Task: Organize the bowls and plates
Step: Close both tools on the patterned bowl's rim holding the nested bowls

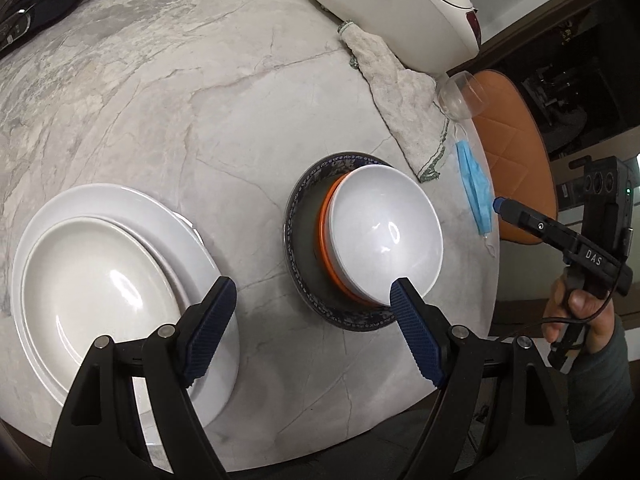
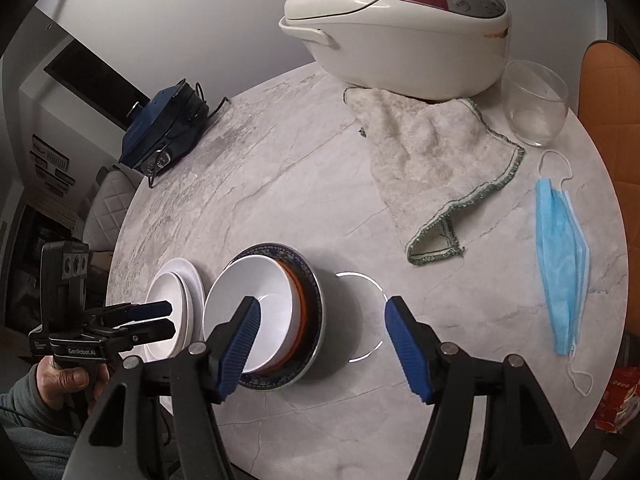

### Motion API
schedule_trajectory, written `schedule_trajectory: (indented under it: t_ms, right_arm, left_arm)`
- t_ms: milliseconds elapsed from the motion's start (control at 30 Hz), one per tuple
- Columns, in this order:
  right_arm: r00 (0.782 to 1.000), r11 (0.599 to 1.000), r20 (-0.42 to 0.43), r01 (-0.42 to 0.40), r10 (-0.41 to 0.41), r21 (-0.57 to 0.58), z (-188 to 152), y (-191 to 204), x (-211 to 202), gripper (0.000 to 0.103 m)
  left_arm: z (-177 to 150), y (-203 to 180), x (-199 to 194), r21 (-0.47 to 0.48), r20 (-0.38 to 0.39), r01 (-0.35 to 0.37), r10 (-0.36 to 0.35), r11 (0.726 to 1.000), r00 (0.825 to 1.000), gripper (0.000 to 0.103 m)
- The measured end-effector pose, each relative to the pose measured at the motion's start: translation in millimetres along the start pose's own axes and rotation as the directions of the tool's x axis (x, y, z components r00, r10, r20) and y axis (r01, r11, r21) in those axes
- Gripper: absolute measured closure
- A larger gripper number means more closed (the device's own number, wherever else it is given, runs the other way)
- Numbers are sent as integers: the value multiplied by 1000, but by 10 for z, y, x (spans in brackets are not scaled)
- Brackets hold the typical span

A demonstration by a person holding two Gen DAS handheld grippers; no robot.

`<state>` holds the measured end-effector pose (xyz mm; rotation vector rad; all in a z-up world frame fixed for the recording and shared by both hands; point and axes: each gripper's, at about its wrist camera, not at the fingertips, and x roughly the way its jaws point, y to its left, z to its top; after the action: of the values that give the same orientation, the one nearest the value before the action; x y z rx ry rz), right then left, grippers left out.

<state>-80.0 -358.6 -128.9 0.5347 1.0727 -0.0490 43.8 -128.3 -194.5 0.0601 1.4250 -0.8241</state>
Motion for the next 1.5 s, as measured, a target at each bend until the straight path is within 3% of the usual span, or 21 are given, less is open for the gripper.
schedule_trajectory:
  t_ms: [200, 267, 333, 467, 567, 867, 1100, 1267, 1500]
  right_arm:
    - [999, 997, -23, 44, -43, 57, -202, -57, -36, 53]
    - [997, 998, -51, 60, -59, 26, -254, -35, 5, 60]
    - [995, 998, -74, 64, -62, 14, -267, -63, 52, 66]
    - [994, 1000, -108, 16, -16, 4, -154, -180, 191, 68]
    - [987, 996, -162, -35, 22, -76, -22, -171, 334, 68]
    - [939, 951, -323, -201, 119, -235, 272, -178, 718, 70]
    - [913, 914, -384, -267, 138, -306, 390, -76, 898, 70]
    - [900, 898, -409, -295, 147, -327, 434, -9, 1022, 70]
    - [882, 894, -430, -339, 192, -294, 489, -65, 1067, 71]
  left_arm:
    - [-152, 21, 54, 10, 33, 24, -24, 1000, 999, 27]
    - [-201, 16, 95, 8, 23, 27, -27, 1000, 999, 49]
    - [-240, 16, 115, 2, 27, 22, -22, 1000, 999, 60]
    - [-295, 96, 149, -83, 47, 27, -24, 996, 999, 60]
    - [-301, 125, 176, -165, 68, 20, -9, 986, 998, 60]
    - [-405, -8, 338, -339, 96, -42, 79, 940, 992, 59]
    - [-459, -57, 413, -368, 100, -73, 118, 927, 988, 59]
    - [-445, -48, 410, -350, 120, -85, 135, 933, 984, 59]
    - [-444, 52, 459, -351, 109, -53, 97, 935, 989, 60]
